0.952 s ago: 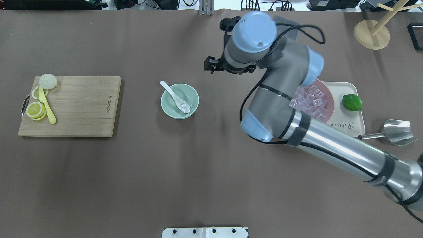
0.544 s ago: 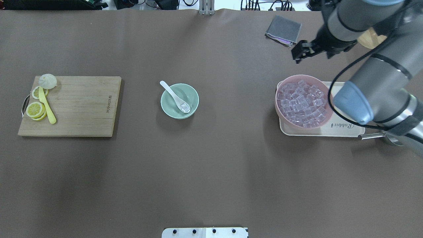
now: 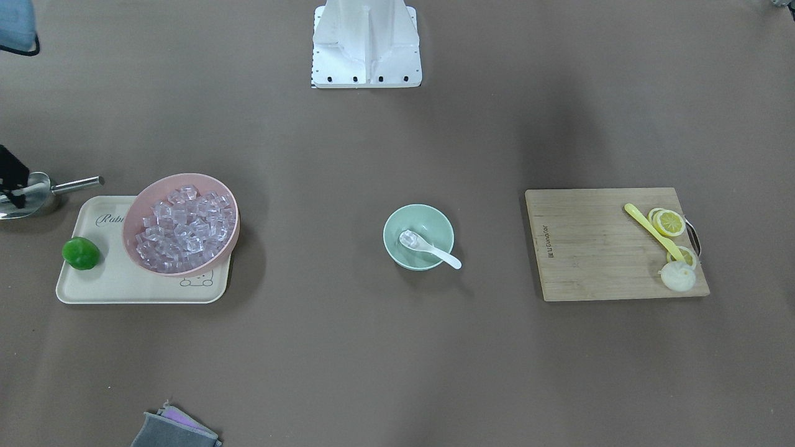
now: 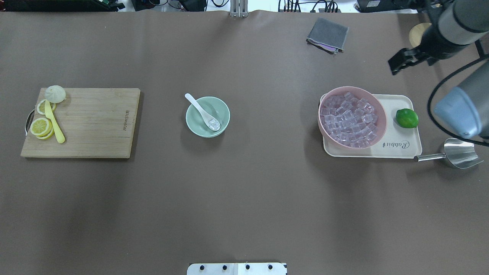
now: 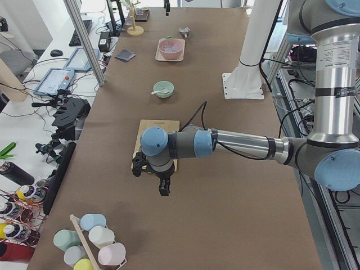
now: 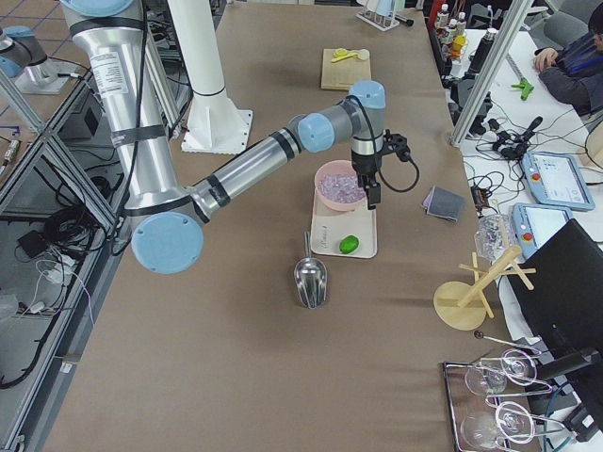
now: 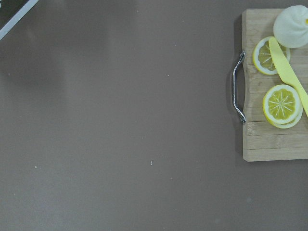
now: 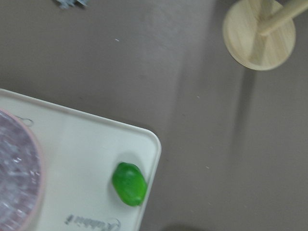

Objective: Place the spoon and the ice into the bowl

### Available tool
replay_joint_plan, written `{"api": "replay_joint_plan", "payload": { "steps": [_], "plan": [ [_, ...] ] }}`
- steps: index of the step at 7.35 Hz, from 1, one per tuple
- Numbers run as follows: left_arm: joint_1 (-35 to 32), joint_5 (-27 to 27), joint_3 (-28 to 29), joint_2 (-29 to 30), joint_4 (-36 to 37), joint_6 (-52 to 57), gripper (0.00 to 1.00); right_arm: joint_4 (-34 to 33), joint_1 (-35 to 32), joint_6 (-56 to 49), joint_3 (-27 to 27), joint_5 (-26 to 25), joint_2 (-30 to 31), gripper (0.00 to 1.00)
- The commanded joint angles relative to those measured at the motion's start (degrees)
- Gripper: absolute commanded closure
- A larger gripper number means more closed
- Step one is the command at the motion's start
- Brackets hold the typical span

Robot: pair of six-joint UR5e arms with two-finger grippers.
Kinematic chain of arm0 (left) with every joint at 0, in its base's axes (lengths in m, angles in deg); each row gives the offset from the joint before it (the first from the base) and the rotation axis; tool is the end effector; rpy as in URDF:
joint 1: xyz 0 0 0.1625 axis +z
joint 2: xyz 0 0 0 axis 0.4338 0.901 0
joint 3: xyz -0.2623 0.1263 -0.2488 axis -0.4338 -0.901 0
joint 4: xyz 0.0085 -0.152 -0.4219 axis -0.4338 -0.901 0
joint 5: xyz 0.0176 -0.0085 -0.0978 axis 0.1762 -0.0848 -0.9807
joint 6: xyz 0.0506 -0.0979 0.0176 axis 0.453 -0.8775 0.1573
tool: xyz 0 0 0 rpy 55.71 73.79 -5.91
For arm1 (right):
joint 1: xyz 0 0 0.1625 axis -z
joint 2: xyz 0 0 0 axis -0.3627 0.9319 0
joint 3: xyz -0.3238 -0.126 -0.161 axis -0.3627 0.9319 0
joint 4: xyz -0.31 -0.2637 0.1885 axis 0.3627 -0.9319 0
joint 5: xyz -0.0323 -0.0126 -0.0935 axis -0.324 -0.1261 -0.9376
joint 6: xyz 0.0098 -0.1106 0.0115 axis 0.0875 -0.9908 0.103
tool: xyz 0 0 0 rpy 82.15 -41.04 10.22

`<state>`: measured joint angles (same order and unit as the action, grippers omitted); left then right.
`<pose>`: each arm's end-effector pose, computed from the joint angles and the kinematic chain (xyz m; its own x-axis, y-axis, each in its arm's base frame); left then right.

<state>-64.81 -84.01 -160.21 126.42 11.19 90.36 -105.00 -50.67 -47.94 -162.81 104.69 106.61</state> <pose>-0.0553 -0.4890 0.5793 0.6700 0.0426 -0.7411 -0.0746 0.9972 -0.0101 -0.1007 -0.5482 0.3798 0.7943 -0.2332 0.5610 0.1158 0.9646 0.2370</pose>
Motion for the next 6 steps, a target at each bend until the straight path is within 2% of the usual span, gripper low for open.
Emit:
{"api": "replay_joint_plan", "payload": {
  "steps": [1,2,4,6],
  "plan": [
    [-0.02,0.01,0.03,-0.03,0.0,0.0,0.01,1.85,-9.85,-16.56,0.29,2.01,11.2,0.0],
    [0.07,-0.08,0.03,-0.03,0.0,0.0,0.01,1.85,-12.5,-20.05,0.12,1.92,15.51,0.0],
    [0.07,0.01,-0.32,0.14,0.0,0.09,0.01,2.2,-16.37,-19.91,0.12,2.35,21.33,0.0],
    [-0.02,0.18,-0.24,0.06,0.0,0.27,0.01,2.2,-18.77,-20.08,0.65,5.25,23.63,0.0]
  ]
}}
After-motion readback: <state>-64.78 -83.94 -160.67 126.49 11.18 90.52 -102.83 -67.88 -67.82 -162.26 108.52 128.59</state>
